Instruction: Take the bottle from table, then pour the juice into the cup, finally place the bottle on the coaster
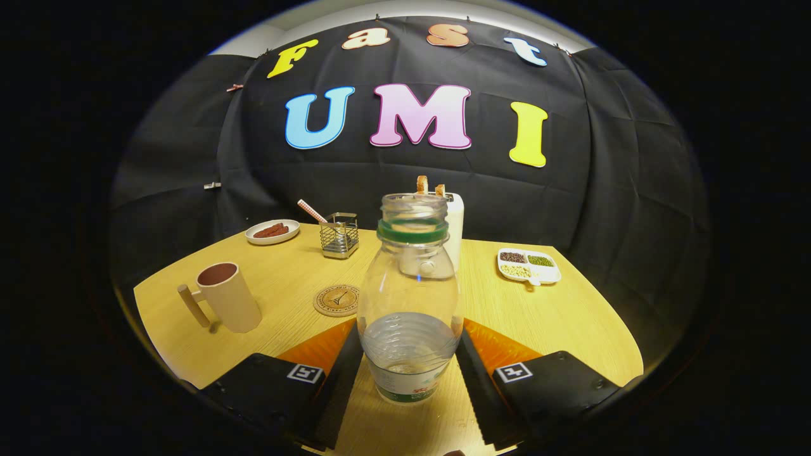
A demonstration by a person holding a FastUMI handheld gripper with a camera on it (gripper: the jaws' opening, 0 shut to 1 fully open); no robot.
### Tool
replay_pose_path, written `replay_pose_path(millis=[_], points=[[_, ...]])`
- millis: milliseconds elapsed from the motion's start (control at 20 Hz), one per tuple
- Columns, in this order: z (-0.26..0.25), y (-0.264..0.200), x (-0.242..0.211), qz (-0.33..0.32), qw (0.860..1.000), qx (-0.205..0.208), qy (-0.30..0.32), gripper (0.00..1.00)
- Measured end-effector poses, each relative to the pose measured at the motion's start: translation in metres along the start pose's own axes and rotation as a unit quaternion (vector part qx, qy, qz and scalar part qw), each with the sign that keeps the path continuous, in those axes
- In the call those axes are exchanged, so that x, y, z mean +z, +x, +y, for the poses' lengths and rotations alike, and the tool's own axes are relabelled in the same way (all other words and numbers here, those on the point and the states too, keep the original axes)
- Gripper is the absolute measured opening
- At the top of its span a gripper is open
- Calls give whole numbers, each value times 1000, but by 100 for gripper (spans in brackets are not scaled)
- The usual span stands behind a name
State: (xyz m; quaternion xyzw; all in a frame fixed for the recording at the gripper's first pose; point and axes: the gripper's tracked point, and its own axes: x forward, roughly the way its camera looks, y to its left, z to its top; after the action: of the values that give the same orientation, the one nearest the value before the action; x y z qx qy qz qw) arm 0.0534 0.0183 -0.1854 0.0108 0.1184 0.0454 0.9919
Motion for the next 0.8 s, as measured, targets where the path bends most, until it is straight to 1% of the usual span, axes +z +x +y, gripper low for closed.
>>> replay_pose_path(millis=[200,450,550,800], points=[[1,-1,1,0,1000,7,-7,80],[7,-3,8,4,999,25,-34,74],[9,-4,19,1,999,26,-47,74],[24,-3,61,-14,994,25,-103,74]])
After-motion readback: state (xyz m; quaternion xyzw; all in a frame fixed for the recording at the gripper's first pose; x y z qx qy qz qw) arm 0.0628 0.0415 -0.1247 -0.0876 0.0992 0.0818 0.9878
